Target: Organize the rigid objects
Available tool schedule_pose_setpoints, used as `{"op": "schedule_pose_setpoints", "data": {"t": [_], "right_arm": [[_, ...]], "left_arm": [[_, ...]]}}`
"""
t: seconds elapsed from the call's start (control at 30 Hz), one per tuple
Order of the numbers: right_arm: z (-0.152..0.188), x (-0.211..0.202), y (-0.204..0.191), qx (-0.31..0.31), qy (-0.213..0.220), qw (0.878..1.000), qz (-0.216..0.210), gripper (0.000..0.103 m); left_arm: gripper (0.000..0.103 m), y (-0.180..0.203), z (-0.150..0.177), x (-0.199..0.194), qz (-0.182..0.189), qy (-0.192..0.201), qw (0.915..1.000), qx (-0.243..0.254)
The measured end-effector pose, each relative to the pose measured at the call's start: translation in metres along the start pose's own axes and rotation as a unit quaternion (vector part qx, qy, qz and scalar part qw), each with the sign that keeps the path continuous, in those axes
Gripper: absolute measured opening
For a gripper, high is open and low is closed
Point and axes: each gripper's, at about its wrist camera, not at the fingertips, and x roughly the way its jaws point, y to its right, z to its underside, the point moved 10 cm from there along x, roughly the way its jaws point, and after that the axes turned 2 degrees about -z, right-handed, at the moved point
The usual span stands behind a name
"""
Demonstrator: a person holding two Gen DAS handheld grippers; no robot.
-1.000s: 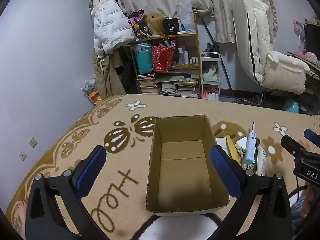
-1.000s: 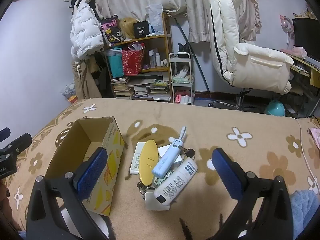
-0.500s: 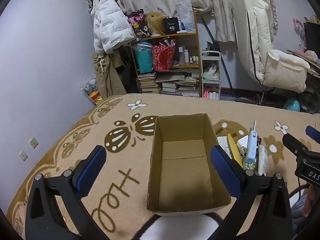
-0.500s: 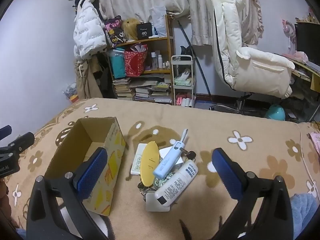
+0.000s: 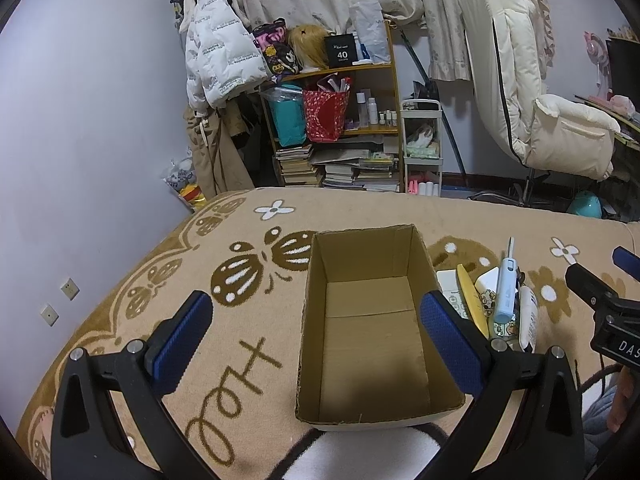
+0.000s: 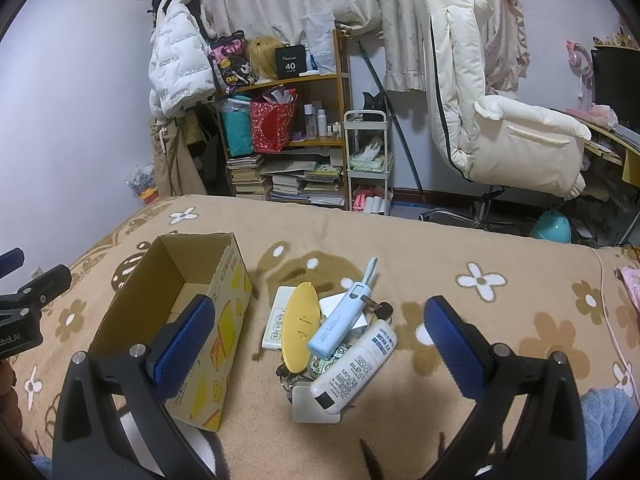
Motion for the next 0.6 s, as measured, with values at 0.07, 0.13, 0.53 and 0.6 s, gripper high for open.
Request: {"op": "schedule_pose_setpoints", "data": {"t": [0.07,0.13,0.53,0.6], "right_arm": [[0.0000,-0.0001,-0.0002,-0.001,0.000,1.000,0.001,0.103],[-0.0001,-0.0003,-0.0002,-0.001,0.000,1.000,0.001,0.103],[0.0004,0.0008,0.0009,-0.002,-0.001,1.000,0.003,0.103],[0.0006,0.0008,0.0011,-0.002,-0.001,1.000,0.003,0.103]], "left_arm": [[0.103,0.0006,-0.0002,-0.0002,-0.001,0.000,1.0000,0.000],[0.103,0.0010,-0.0002,-0.0002,-0.001,0.000,1.0000,0.001],[0.103,0.0005,0.0047,0.0008,0.002,-0.001,1.0000,0.004],[0.103,0.0010,0.0032,-0.0008,0.003,0.000,1.0000,0.005]]}}
